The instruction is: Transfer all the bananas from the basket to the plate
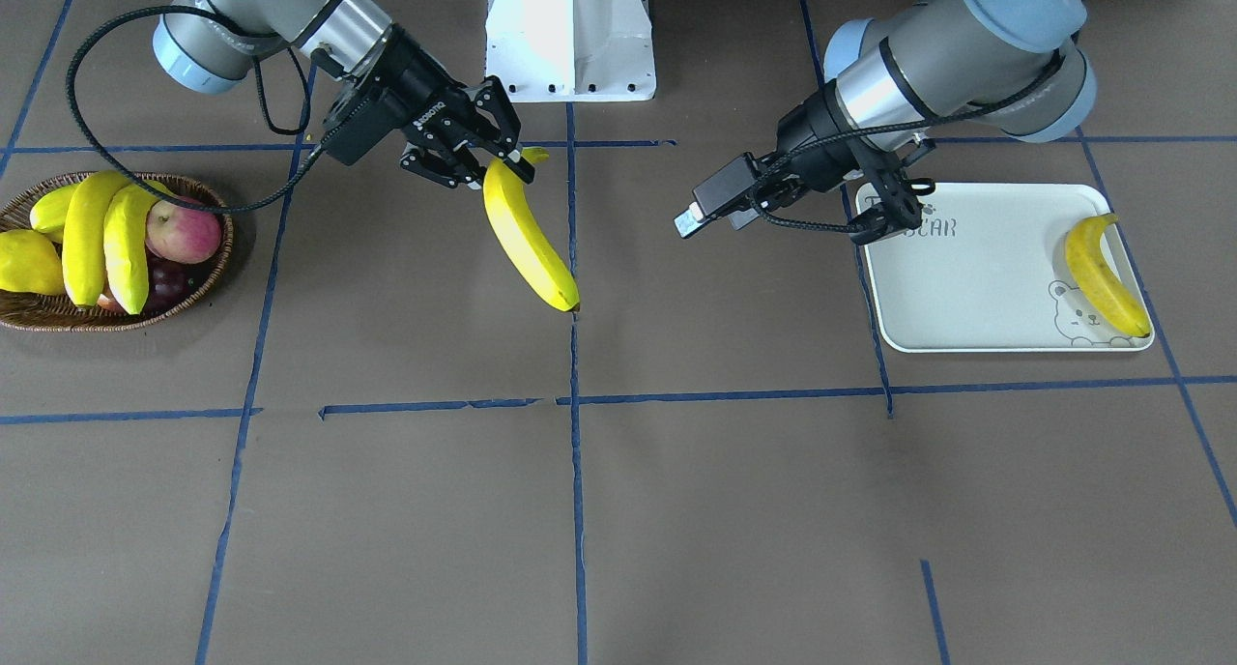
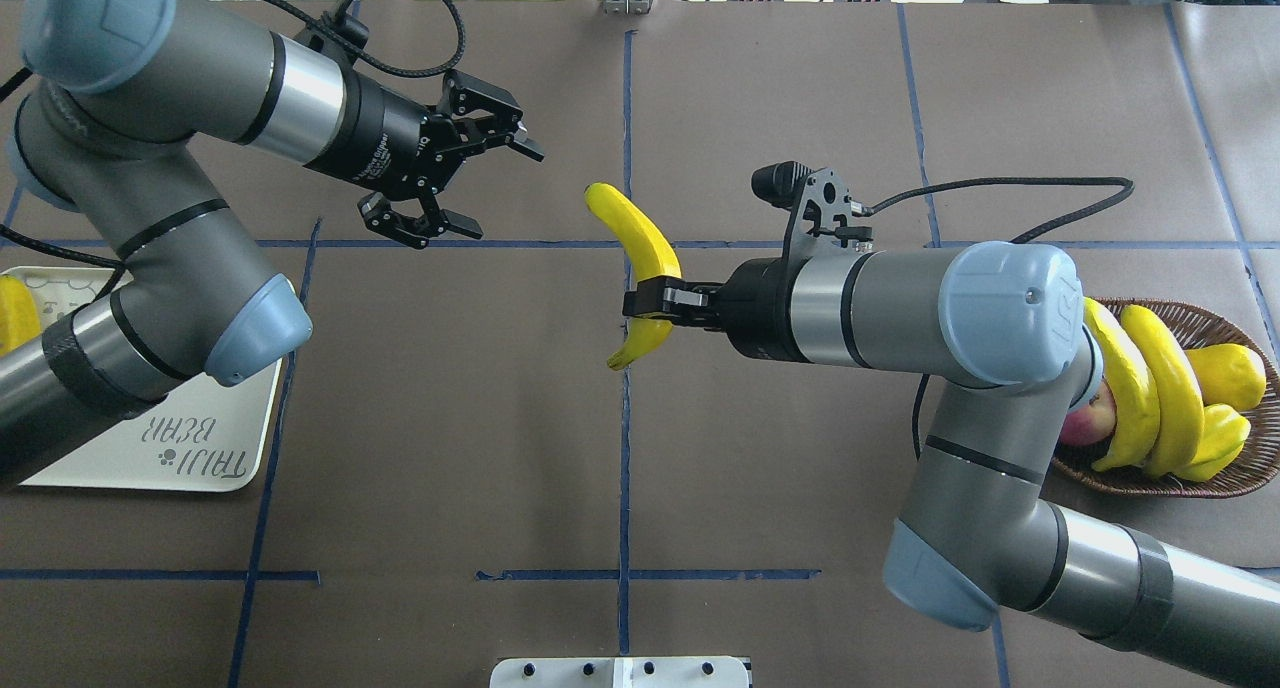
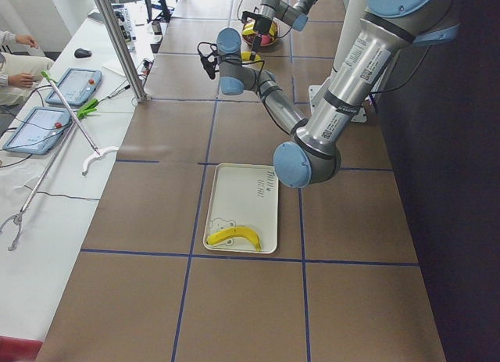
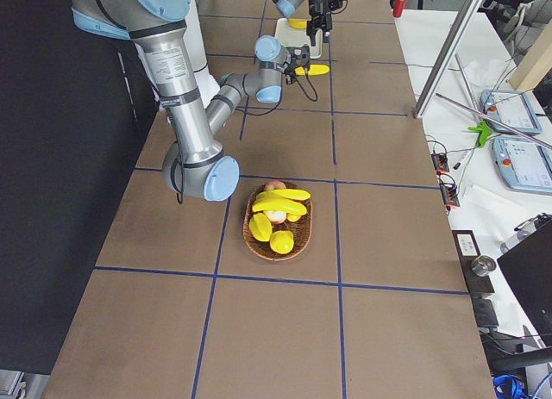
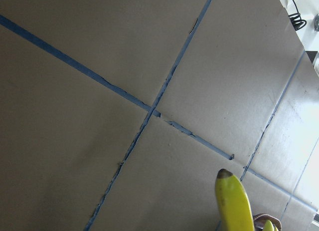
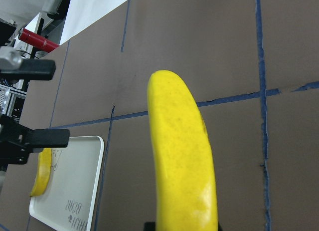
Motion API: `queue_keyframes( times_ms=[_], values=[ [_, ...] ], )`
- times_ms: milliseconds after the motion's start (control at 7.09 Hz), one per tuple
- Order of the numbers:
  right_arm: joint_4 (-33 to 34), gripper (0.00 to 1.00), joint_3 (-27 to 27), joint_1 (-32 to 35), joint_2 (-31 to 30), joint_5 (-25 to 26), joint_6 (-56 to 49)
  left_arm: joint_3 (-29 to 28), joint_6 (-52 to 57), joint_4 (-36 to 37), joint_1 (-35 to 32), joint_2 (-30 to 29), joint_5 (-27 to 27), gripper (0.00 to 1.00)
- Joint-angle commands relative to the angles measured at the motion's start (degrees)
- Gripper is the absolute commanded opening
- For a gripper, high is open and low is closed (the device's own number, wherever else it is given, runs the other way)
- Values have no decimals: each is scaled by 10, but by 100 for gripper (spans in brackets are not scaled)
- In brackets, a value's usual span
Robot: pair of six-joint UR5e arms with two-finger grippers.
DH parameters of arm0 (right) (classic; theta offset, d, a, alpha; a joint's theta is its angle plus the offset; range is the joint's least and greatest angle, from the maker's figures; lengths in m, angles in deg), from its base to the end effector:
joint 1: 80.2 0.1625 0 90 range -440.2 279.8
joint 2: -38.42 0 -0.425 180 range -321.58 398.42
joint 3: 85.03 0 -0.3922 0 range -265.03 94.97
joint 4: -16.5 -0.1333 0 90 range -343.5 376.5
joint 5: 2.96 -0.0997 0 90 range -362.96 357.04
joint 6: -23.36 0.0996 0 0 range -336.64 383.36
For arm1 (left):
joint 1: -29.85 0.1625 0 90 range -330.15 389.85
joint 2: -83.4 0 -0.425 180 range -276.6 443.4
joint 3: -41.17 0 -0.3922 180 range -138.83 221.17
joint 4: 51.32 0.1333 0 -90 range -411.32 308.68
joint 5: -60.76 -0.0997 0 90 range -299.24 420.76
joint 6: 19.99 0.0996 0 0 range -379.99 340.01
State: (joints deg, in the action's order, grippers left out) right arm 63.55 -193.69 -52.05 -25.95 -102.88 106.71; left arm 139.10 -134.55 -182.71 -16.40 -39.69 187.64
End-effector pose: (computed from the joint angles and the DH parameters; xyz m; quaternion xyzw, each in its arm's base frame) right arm -0.4455 -0.3701 0.1770 0.1458 -0.6746 0.0759 0.7197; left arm 0.3757 -0.4988 0.1729 -0.1161 0.6585 -0.2437 0.7025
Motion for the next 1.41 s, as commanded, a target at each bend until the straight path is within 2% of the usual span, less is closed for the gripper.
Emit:
queue_keyframes(
  times_ms=[0, 846, 987, 1269],
  values=[
    [5, 0, 2, -25, 19, 11, 8, -1, -11, 2, 35, -14, -48, 100],
    [16, 0, 3, -36, 34, 26, 8, -3, -12, 2, 81, -15, -79, 99],
    [16, 0, 3, -36, 34, 26, 8, 1, -20, 15, 83, -18, -85, 89],
    [16, 0, 2, -36, 34, 30, 8, 2, -44, 15, 84, -24, -93, 49]
  ],
)
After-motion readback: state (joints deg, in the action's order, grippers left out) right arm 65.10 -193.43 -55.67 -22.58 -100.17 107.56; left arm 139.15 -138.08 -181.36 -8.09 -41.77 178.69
